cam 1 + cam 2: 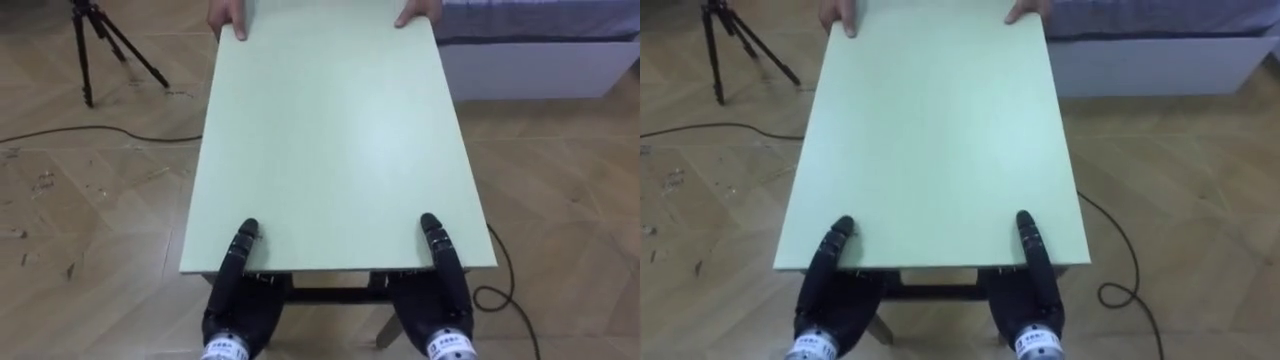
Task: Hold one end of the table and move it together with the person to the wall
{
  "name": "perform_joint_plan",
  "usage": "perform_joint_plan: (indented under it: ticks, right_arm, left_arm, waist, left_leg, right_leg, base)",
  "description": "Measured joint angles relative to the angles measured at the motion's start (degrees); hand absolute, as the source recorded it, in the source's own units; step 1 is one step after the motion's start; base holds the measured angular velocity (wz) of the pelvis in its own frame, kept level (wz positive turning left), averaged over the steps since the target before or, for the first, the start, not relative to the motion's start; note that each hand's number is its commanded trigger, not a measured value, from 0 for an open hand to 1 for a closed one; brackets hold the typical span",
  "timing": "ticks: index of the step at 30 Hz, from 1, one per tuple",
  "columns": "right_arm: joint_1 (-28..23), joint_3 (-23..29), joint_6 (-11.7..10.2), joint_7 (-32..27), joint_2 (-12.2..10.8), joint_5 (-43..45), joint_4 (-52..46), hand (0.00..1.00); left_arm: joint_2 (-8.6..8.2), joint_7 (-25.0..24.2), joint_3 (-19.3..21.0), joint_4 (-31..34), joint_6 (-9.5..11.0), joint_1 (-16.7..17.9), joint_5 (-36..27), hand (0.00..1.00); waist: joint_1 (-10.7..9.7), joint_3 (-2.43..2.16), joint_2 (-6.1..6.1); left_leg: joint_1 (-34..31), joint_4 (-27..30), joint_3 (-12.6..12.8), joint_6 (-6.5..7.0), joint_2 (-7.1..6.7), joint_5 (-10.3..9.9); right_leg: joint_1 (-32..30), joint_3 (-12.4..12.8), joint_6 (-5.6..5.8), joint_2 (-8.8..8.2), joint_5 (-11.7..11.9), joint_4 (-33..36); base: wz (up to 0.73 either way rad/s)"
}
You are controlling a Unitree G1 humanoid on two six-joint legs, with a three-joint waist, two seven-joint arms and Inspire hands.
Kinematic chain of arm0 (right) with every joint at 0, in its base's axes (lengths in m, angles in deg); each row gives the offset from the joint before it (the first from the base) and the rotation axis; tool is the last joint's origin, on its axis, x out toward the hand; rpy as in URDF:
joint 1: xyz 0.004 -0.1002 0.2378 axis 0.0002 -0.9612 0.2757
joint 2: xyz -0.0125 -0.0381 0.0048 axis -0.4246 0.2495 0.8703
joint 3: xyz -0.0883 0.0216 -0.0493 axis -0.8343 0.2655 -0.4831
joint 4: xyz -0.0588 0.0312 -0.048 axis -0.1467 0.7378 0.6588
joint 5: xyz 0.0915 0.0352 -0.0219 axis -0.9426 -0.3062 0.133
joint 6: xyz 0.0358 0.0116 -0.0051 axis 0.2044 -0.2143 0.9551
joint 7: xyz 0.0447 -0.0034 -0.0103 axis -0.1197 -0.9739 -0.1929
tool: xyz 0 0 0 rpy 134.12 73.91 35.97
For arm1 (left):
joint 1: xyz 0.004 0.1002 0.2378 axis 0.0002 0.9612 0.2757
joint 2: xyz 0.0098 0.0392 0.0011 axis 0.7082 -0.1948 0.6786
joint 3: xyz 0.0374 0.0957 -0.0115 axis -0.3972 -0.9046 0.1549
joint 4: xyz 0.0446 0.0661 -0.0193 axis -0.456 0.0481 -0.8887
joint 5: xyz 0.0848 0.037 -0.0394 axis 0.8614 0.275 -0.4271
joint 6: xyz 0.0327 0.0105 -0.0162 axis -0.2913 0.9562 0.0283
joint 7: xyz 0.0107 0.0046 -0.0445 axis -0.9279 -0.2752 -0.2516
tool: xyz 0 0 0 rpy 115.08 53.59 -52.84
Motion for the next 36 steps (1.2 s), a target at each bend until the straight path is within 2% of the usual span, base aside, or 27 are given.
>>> perform_joint_plan:
  ticks: [3,6,8,9,10,11,12,13,15,17,18,19,20,22,23,25,26,27,28,29,30,31,32,33,34,35,36]
  right_arm:
    - [-0.6,0.0,0.0,1.6,0.1,-1.0,0.7,1.0]
    - [-1.5,-0.3,0.0,2.7,1.3,-1.2,0.8,1.0]
    - [-1.5,-0.4,-0.4,2.9,1.6,-1.1,0.8,1.0]
    - [-1.4,-0.4,-0.6,3.2,2.0,-1.0,0.8,1.0]
    - [-1.3,-0.9,-0.3,3.2,2.7,-0.9,0.8,1.0]
    - [-0.9,-1.1,-0.1,3.2,3.6,-0.3,0.8,1.0]
    - [-0.8,-1.1,-0.3,3.2,3.6,-0.1,0.7,1.0]
    - [-0.8,-1.1,-0.8,3.3,3.5,-0.1,0.3,1.0]
    - [-0.2,-0.9,-1.3,3.3,3.5,-0.1,0.1,1.0]
    - [0.8,-0.7,-2.0,3.3,3.5,0.0,-0.3,1.0]
    - [1.4,-0.6,-2.3,3.3,3.4,0.0,-0.6,1.0]
    - [2.2,-0.4,-2.2,3.3,3.4,-0.2,-0.7,1.0]
    - [2.6,-0.3,-2.2,3.3,3.4,-0.2,-0.7,1.0]
    - [4.0,0.3,-1.2,3.4,3.3,-0.1,-0.6,1.0]
    - [4.0,0.6,-1.0,3.5,3.3,-0.1,-0.5,1.0]
    - [3.1,2.7,0.4,4.1,3.2,0.7,-0.2,1.0]
    - [2.6,3.6,1.1,4.4,3.1,1.1,0.1,1.0]
    - [2.1,3.8,1.6,4.5,3.1,1.2,0.2,1.0]
    - [1.3,4.2,2.4,4.5,3.1,1.2,0.2,1.0]
    - [0.8,4.6,3.2,4.6,3.2,1.2,0.2,1.0]
    - [0.7,4.7,3.7,4.6,3.1,1.3,0.2,1.0]
    - [0.6,5.1,4.7,4.6,3.1,1.6,0.2,1.0]
    - [0.4,5.8,5.3,4.6,3.1,1.7,0.3,1.0]
    - [-0.7,6.8,6.2,4.6,3.3,1.9,0.3,1.0]
    - [-2.2,7.1,6.2,5.3,3.4,1.2,0.2,1.0]
    - [-3.4,7.0,5.6,6.4,3.4,0.2,0.1,1.0]
    - [-3.6,6.9,5.5,6.4,3.3,-0.1,0.1,1.0]
  left_arm:
    - [0.5,-0.4,-0.6,0.0,0.0,0.3,-0.2,1.0]
    - [0.65,-0.8,-1.2,0.0,-0.2,1.4,-0.4,1.0]
    - [1.0,-0.8,-1.6,0.0,-0.2,1.5,-1.2,1.0]
    - [0.93,-0.9,-2.1,0.0,0.2,1.7,-2.0,1.0]
    - [0.54,-1.2,-2.6,0.0,0.6,2.9,-2.9,1.0]
    - [0.72,-1.8,-2.6,0.0,0.9,3.4,-3.6,1.0]
    - [0.95,-1.8,-2.6,0.0,0.9,3.1,-3.5,1.0]
    - [1.26,-1.7,-2.6,0.0,0.5,2.3,-3.4,1.0]
    - [1.21,-1.5,-2.7,0.0,0.3,1.0,-3.4,1.0]
    - [0.88,-1.5,-2.7,0.0,0.3,-0.6,-3.4,1.0]
    - [0.81,-1.3,-2.7,0.0,0.4,-1.6,-3.4,1.0]
    - [1.11,-1.2,-2.6,0.0,0.7,-2.8,-3.5,1.0]
    - [1.31,-1.2,-2.6,0.0,0.9,-3.2,-3.5,1.0]
    - [1.31,-1.1,-2.6,-0.2,1.6,-4.7,-3.5,1.0]
    - [1.24,-1.1,-2.7,-0.5,1.6,-4.9,-3.5,1.0]
    - [0.75,-1.1,-3.3,-2.5,1.4,-6.0,-3.2,1.0]
    - [0.34,-1.1,-3.4,-3.3,1.2,-5.9,-3.2,1.0]
    - [0.35,-1.2,-3.6,-3.6,1.0,-5.8,-3.2,1.0]
    - [0.41,-1.2,-3.7,-3.8,0.8,-5.4,-3.3,1.0]
    - [0.46,-1.3,-3.8,-3.8,0.5,-4.8,-3.4,1.0]
    - [0.54,-1.3,-3.8,-3.8,0.5,-4.8,-3.6,1.0]
    - [0.84,-1.3,-3.7,-4.0,0.5,-4.7,-4.0,1.0]
    - [0.75,-1.4,-3.7,-4.4,0.4,-4.7,-4.2,1.0]
    - [0.12,-1.4,-3.9,-5.5,-0.4,-4.7,-4.3,1.0]
    - [0.47,-1.4,-4.4,-5.9,-1.3,-4.9,-3.9,1.0]
    - [1.13,-1.4,-5.3,-5.9,-1.6,-5.5,-3.6,1.0]
    - [1.39,-1.4,-5.5,-5.8,-1.6,-5.6,-3.6,1.0]
  waist:
    - [0.8,-0.12,-0.28]
    - [1.2,-0.15,-0.22]
    - [1.2,-0.23,-0.35]
    - [2.2,-0.31,-0.07]
    - [4.0,-0.89,1.19]
    - [3.7,-1.02,2.19]
    - [3.1,-1.08,2.34]
    - [2.0,-1.09,2.42]
    - [0.8,-0.96,2.75]
    - [0.4,-0.67,3.96]
    - [0.2,-0.65,4.78]
    - [-0.4,-0.61,5.37]
    - [-0.7,-0.69,5.5]
    - [-2.0,-0.7,5.58]
    - [-2.4,-0.7,5.57]
    - [-3.1,-0.69,5.36]
    - [-3.7,-0.65,4.67]
    - [-3.9,-0.72,4.28]
    - [-3.9,-0.82,2.99]
    - [-3.9,-1.04,2.2]
    - [-4.0,-0.98,1.66]
    - [-4.8,-0.89,0.78]
    - [-5.4,-0.68,1.15]
    - [-6.7,-0.2,2.24]
    - [-7.3,-0.44,2.67]
    - [-7.7,-0.47,2.19]
    - [-7.9,-0.47,1.91]
  left_leg:
    - [-3.5,7.4,-0.1,-1.35,2.27,-2.1]
    - [-8.0,16.4,-0.1,-1.86,4.33,-1.8]
    - [-9.9,19.6,-0.2,-3.34,5.46,-0.9]
    - [-11.2,24.8,0.1,-3.31,6.78,-0.6]
    - [-11.0,34.6,0.0,-3.05,8.85,0.2]
    - [-10.6,41.5,-0.7,-3.45,10.19,0.5]
    - [-10.3,42.9,-1.6,-3.72,10.4,0.8]
    - [-8.8,42.1,-2.7,-3.94,10.61,1.6]
    - [-5.1,37.0,-3.1,-4.11,10.38,1.5]
    - [-1.9,31.0,-3.2,-4.33,9.58,1.3]
    - [-0.2,25.5,-3.2,-4.83,8.53,0.7]
    - [0.8,20.6,-3.1,-4.84,8.09,-2.8]
    - [0.9,18.4,-3.4,-4.85,7.74,-4.2]
    - [1.0,10.7,-4.6,-3.8,4.41,-7.9]
    - [1.0,9.1,-4.7,-3.19,3.64,-8.4]
    - [1.1,5.4,-4.6,-1.21,0.21,-9.5]
    - [0.9,5.4,-4.5,-0.36,-1.85,-9.9]
    - [0.5,6.0,-4.4,0.14,-2.82,-10.2]
    - [-0.7,7.9,-3.7,1.35,-4.91,-9.7]
    - [-1.9,9.1,-2.5,2.38,-6.41,-9.2]
    - [-2.6,9.7,-2.0,2.94,-7.2,-9.0]
    - [-4.0,11.0,-0.6,4.6,-7.93,-8.8]
    - [-4.7,12.1,0.9,5.5,-7.33,-9.1]
    - [-4.9,13.3,3.8,5.83,-5.02,-9.1]
    - [-4.8,12.7,6.5,5.68,-2.99,-8.1]
    - [-4.8,11.9,9.7,4.27,-1.65,-6.7]
    - [-4.9,11.7,10.4,3.81,-1.6,-6.3]
  right_leg:
    - [-1.4,-0.9,-2.13,1.14,-0.9,2.2]
    - [-1.8,-1.8,-3.41,1.43,-1.9,2.6]
    - [-2.5,-2.8,-4.03,1.59,-2.6,2.3]
    - [-2.9,-4.7,-4.79,1.42,-3.0,2.5]
    - [-2.7,-8.0,-5.56,1.51,-3.4,2.5]
    - [-2.2,-11.0,-6.32,1.58,-3.5,2.4]
    - [-2.5,-12.2,-6.59,1.51,-3.6,2.5]
    - [-3.2,-14.2,-6.88,1.17,-3.6,2.6]
    - [-4.5,-15.7,-7.32,1.08,-2.5,2.6]
    - [-6.4,-17.4,-7.79,1.03,-1.4,2.5]
    - [-7.9,-18.2,-8.43,0.93,-0.2,2.4]
    - [-9.4,-18.9,-8.7,0.61,1.4,2.0]
    - [-10.1,-19.5,-8.81,0.25,2.2,1.7]
    - [-13.3,-20.6,-8.99,-2.41,5.6,0.9]
    - [-13.7,-20.5,-8.83,-3.05,6.5,0.6]
    - [-14.1,-19.9,-7.26,-6.08,9.7,-1.2]
    - [-14.1,-19.0,-6.37,-7.8,11.4,-1.8]
    - [-14.1,-18.6,-5.58,-8.69,12.3,-2.1]
    - [-13.9,-17.4,-2.5,-10.21,14.6,-3.8]
    - [-13.6,-15.8,3.72,-10.78,17.2,-6.7]
    - [-13.3,-14.7,6.97,-10.93,18.7,-8.4]
    - [-12.8,-12.6,10.48,-11.65,20.4,-10.1]
    - [-13.0,-11.6,8.9,-11.9,20.1,-7.8]
    - [-14.2,-9.1,2.48,-12.29,13.9,4.2]
    - [-14.7,-5.2,1.63,-12.42,6.5,14.6]
    - [-14.1,-2.4,2.62,-12.44,-0.2,23.1]
    - [-13.5,-1.2,3.67,-12.27,-2.0,24.8]
  base:
    - [0.01]
    - [0.08]
    - [-0.01]
    - [-0.58]
    - [-0.71]
    - [-0.4]
    - [0.5]
    - [0.76]
    - [0.66]
    - [0.36]
    - [0.32]
    - [0.31]
    - [0.27]
    - [0.24]
    - [0.32]
    - [0.34]
    - [0.23]
    - [0.08]
    - [-0.05]
    - [-0.12]
    - [-0.04]
    - [0.15]
    - [0.49]
    - [0.76]
    - [0.95]
    - [0.74]
    - [0.33]
